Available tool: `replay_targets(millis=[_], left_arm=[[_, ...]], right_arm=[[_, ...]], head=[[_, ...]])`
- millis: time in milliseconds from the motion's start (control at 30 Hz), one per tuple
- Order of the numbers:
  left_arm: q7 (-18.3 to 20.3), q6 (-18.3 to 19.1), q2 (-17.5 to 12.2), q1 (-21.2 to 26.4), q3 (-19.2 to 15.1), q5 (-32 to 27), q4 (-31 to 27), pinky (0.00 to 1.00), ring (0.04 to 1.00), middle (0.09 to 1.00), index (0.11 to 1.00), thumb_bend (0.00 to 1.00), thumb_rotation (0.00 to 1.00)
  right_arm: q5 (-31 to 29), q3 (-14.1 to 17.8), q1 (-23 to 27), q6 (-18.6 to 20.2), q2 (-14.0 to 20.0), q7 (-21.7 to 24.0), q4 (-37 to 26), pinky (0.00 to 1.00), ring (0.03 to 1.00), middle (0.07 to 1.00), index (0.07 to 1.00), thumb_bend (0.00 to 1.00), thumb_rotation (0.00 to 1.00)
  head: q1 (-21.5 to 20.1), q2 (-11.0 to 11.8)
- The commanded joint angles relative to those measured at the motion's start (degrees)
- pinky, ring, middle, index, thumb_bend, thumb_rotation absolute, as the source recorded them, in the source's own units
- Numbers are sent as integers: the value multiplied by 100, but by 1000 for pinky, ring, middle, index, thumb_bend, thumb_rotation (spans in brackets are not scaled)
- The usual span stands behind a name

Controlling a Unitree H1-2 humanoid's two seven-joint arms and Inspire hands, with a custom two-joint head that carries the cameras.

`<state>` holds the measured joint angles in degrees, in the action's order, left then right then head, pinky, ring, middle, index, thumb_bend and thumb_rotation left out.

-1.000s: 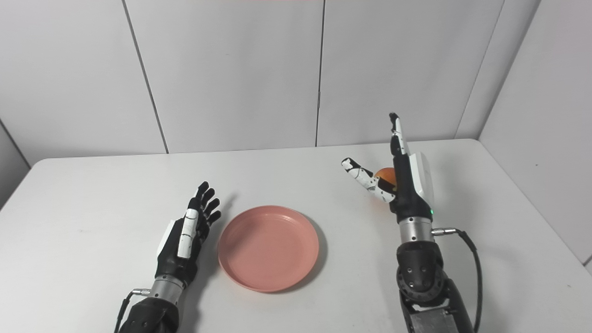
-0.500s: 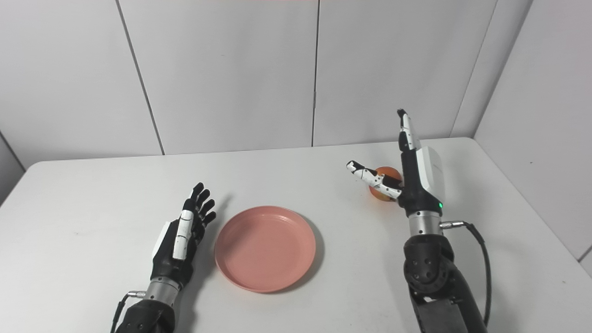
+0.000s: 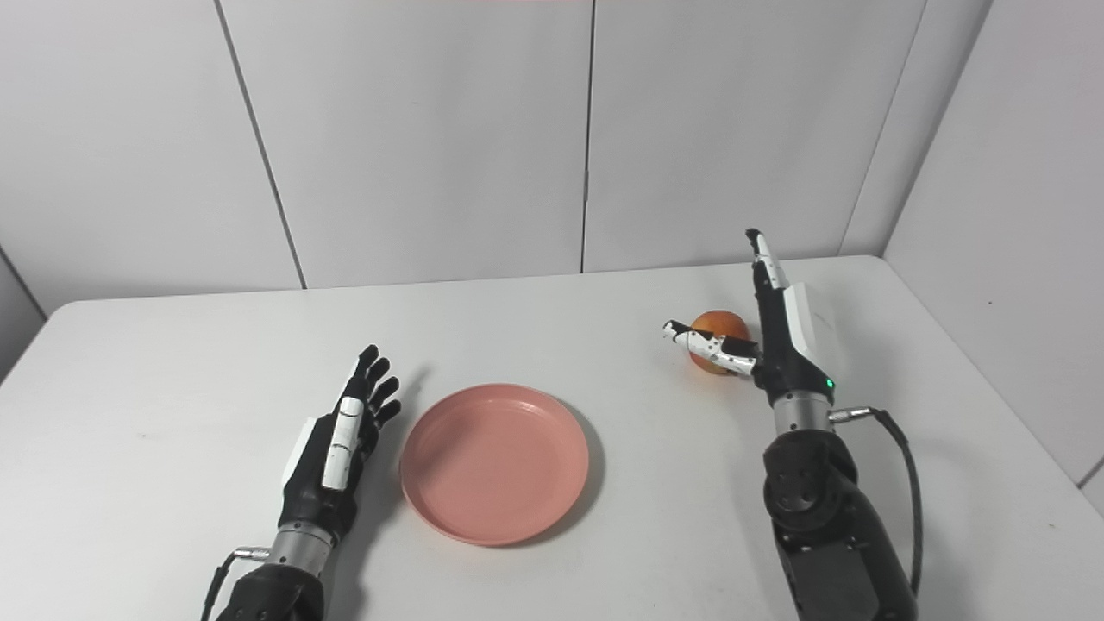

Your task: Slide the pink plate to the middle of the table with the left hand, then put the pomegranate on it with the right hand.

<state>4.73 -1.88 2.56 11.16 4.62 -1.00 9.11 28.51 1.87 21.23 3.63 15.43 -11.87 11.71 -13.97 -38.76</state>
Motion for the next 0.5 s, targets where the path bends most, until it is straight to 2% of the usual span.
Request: replay_targets(millis=[0,167,467], left_arm=[[29,-69,-17,121,-7,-28,-192,940,966,994,982,650,1000],[-2,10,-46,85,57,116,-290,928,958,985,981,644,1000],[241,10,-42,96,27,-259,-286,964,993,1000,999,636,1000]], right_arm=[[4,27,305,64,167,-27,-33,794,892,945,955,844,363],[46,-9,372,-47,226,-112,285,787,885,930,941,860,325],[144,-134,493,91,261,-110,607,796,888,927,931,864,320]], head=[[-13,-3],[2,-10],[8,-32]])
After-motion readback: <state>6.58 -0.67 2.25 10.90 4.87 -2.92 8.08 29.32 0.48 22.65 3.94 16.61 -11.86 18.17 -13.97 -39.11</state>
